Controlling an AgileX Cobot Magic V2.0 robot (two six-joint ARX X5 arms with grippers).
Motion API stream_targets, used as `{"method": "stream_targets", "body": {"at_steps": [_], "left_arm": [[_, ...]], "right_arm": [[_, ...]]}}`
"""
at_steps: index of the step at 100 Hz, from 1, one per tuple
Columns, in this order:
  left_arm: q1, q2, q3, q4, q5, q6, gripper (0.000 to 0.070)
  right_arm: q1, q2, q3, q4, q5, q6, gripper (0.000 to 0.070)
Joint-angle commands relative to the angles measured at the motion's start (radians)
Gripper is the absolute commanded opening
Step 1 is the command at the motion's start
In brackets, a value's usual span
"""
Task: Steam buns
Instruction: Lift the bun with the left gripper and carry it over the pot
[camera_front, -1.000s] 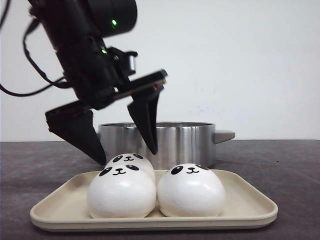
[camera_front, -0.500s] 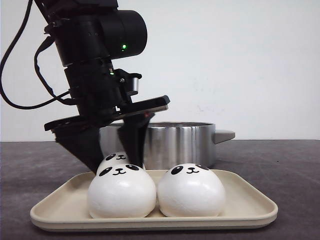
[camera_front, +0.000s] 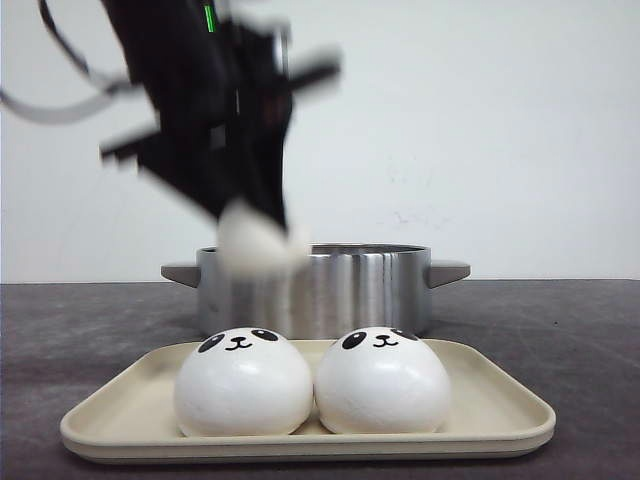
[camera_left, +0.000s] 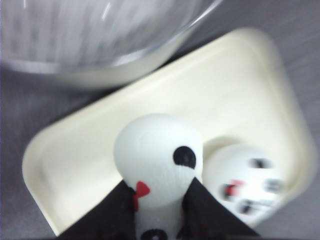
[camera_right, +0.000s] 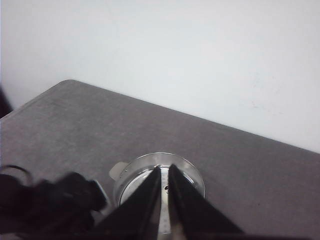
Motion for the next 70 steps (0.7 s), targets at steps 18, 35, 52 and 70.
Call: {"method": "stream_targets", "body": {"at_steps": [18,35,52,70], "left_arm": [[-0.014,-0.172,0.024,0.154,-0.119,0.01,0.0],[0.048,-0.171,0.071,0.275,-0.167,0.034,0.0],[0.122,-0.061,0.133,0.332,-0.163,0.037,0.0],[0.183,0.111,0.221,0.334,-0.127,0.037,0.0]], "right_arm": [[0.013,0.01,0.022,0.021,0.004,0.013,0.0017],[0.013,0.011,0.022,0.02,0.004,0.01,0.0017],[0.013,0.011,0.022,0.02,0.005,0.007,0.0016],[0.013,0.011,0.022,0.019,0.004,0.006,0.0017]]}}
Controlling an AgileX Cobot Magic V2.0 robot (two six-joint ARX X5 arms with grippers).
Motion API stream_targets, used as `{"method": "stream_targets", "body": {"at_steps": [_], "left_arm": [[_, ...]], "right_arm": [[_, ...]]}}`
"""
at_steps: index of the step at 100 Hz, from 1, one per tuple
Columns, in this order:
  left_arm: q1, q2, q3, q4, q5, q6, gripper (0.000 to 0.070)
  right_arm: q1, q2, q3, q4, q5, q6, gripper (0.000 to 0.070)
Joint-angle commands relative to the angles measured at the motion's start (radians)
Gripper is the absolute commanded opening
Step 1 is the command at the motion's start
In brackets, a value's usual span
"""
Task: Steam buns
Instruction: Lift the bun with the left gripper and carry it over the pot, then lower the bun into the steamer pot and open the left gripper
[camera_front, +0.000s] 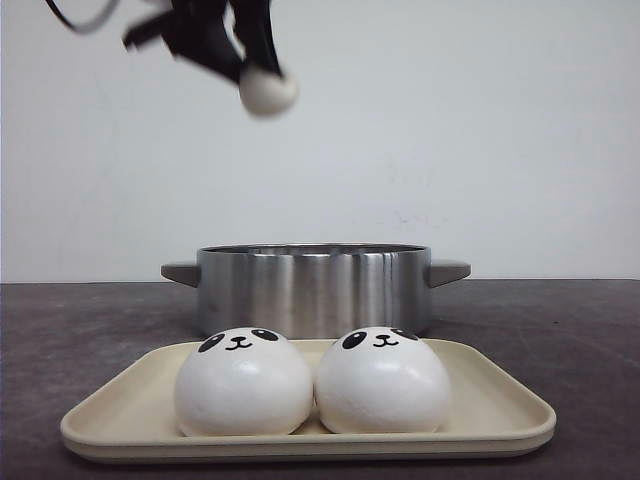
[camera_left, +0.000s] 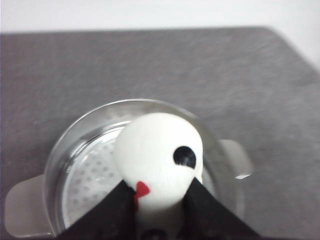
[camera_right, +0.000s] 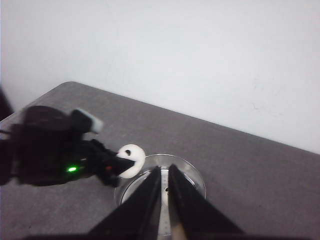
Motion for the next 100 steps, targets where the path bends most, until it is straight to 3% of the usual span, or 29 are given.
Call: {"method": "stream_targets", "body": {"at_steps": [1,53,58,71,83,96,100], "left_arm": [[0.004,0.069,0.051,0.01,0.017,0.01,0.0],[0.053,0.403,0.165,-0.024,0.012,0.025,0.0012],[0.056,0.414,0.165,-0.029,0.013,0.024,0.0075],[0.061,0.428,0.165,-0.043,0.013,0.025,0.0362],[0.063,0.428,0.165,-0.041,0.013,0.025,0.048],[0.063,0.428,0.165,-0.045,0.013,0.026,0.069],[0.063,0.428,0.165,-0.045,0.013,0.026,0.07]], "right_arm": [[0.013,0.011,0.022,0.013,0.004,0.007,0.0017],[0.013,0.011,0.022,-0.006,0.004,0.021,0.0017],[0.013,0.011,0.022,-0.011,0.004,0.031,0.0017],[0.013,0.011,0.022,-0.037,0.005,0.057,0.0017],[0.013,0.011,0.022,-0.054,0.005,0.076,0.0017],[0.013,0.011,0.022,-0.059,0.004,0.09,0.0017],[0.013,0.011,0.022,-0.059,0.004,0.09,0.0017]]}}
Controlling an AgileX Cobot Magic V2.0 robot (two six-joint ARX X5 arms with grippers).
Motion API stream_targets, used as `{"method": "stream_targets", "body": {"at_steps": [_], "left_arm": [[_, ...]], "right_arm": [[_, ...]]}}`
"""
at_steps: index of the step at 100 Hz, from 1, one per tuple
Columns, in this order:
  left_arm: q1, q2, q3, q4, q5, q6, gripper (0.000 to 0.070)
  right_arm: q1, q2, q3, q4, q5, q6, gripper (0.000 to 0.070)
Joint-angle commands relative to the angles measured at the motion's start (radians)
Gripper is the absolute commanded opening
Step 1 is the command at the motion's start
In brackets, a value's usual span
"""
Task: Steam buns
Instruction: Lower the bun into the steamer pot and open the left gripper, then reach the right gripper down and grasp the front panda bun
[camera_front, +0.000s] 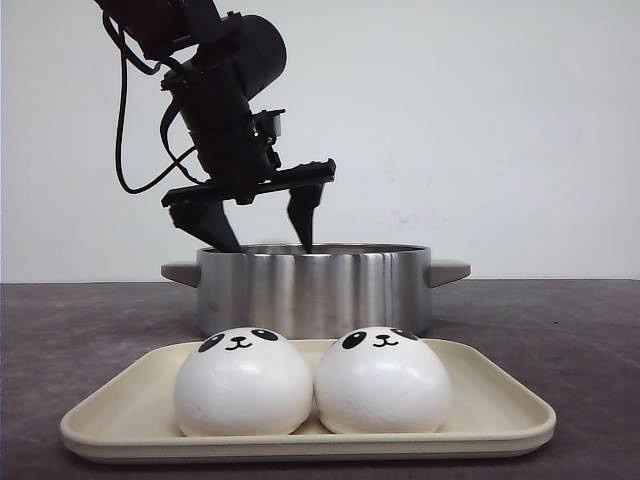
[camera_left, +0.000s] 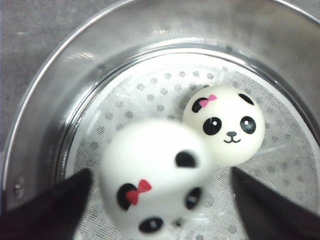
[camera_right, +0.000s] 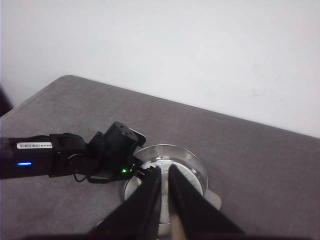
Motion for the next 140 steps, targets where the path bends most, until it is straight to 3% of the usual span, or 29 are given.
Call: {"method": "stream_targets", "body": {"at_steps": [1,43,70,78,100,120,125,135,138,140], "left_arm": [[-0.005,0.022,0.026,0.003,-0.002,0.014,0.07],[-0.01,-0.085,0.063,-0.115,-0.01,0.01,0.07],[-0.012,-0.372,0.063,-0.14,-0.01,0.014,0.07],[-0.012,-0.468,0.063,-0.169,-0.01,0.021,0.07],[-0.012,-0.711,0.063,-0.245,-0.009,0.025,0.07],[-0.012,-0.87,0.063,-0.319,-0.009,0.032,0.07],[-0.012,-0.901,0.063,-0.339,-0.009,0.038,0.07],[-0.012,-0.945,0.063,-0.375,-0.009,0.042,0.07],[-0.012,-0.955,0.063,-0.384,-0.009,0.042,0.07],[-0.012,-0.961,0.063,-0.389,-0.009,0.042,0.07]], "right_arm": [[0.013,0.01,0.022,-0.013,0.004,0.021,0.0017],[0.013,0.018,-0.016,-0.086,0.047,0.023,0.0017],[-0.008,0.017,-0.307,0.006,0.043,0.074,0.0017],[-0.024,0.017,-0.425,0.062,-0.019,0.116,0.0017],[-0.092,0.018,-0.774,0.298,-0.315,0.21,0.0017],[-0.135,0.062,-1.025,0.425,-0.499,0.262,0.0022],[-0.141,0.079,-1.069,0.449,-0.531,0.272,0.0093],[-0.142,0.12,-1.136,0.488,-0.565,0.292,0.049],[-0.142,0.135,-1.15,0.5,-0.578,0.296,0.057],[-0.142,0.145,-1.157,0.506,-0.586,0.304,0.0588]]}}
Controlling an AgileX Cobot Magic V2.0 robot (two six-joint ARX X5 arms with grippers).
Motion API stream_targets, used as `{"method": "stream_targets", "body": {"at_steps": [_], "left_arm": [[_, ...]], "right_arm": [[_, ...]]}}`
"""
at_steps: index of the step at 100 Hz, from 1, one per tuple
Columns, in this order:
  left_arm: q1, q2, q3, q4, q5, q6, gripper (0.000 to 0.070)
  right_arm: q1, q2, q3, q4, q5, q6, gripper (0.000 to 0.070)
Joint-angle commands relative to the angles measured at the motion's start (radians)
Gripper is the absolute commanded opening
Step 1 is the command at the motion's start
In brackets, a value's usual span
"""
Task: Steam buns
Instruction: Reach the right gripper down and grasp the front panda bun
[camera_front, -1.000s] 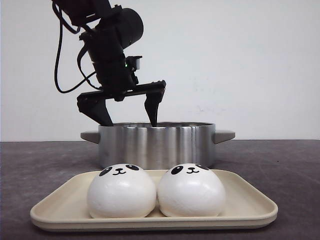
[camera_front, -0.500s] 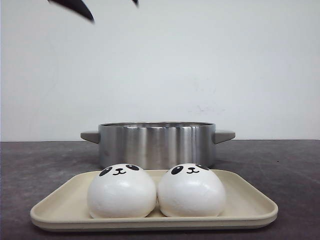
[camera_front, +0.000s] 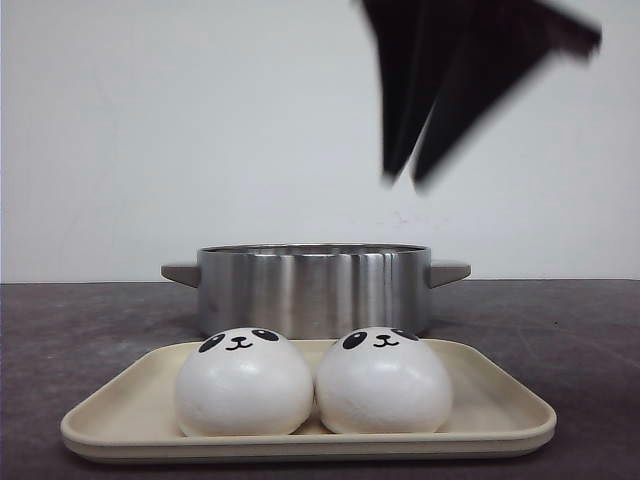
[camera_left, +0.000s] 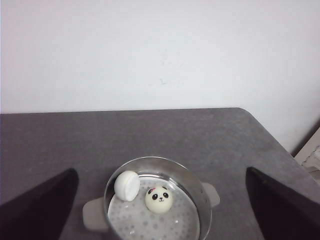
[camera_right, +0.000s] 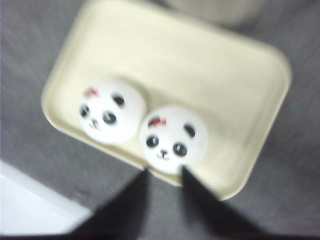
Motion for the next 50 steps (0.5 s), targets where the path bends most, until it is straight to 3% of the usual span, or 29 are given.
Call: {"method": "stream_targets", "body": {"at_steps": [1,21,30,50], "left_arm": [[-0.007,-0.01,0.018,-0.009,-0.004,0.019,0.07],[-0.007,-0.042,0.018,-0.031,-0.004,0.02,0.07],[-0.007,-0.044,0.018,-0.031,-0.004,0.02,0.07],[-0.007,-0.044,0.018,-0.049,-0.004,0.02,0.07]], "right_arm": [[0.01,0.039,-0.009,0.03,-0.021,0.042,0.0587],[0.012,0.147,-0.019,0.093,-0.039,0.047,0.0572],[0.006,0.188,-0.019,0.136,-0.016,0.048,0.054],[-0.024,0.246,-0.019,0.171,0.024,0.052,0.0538]]}}
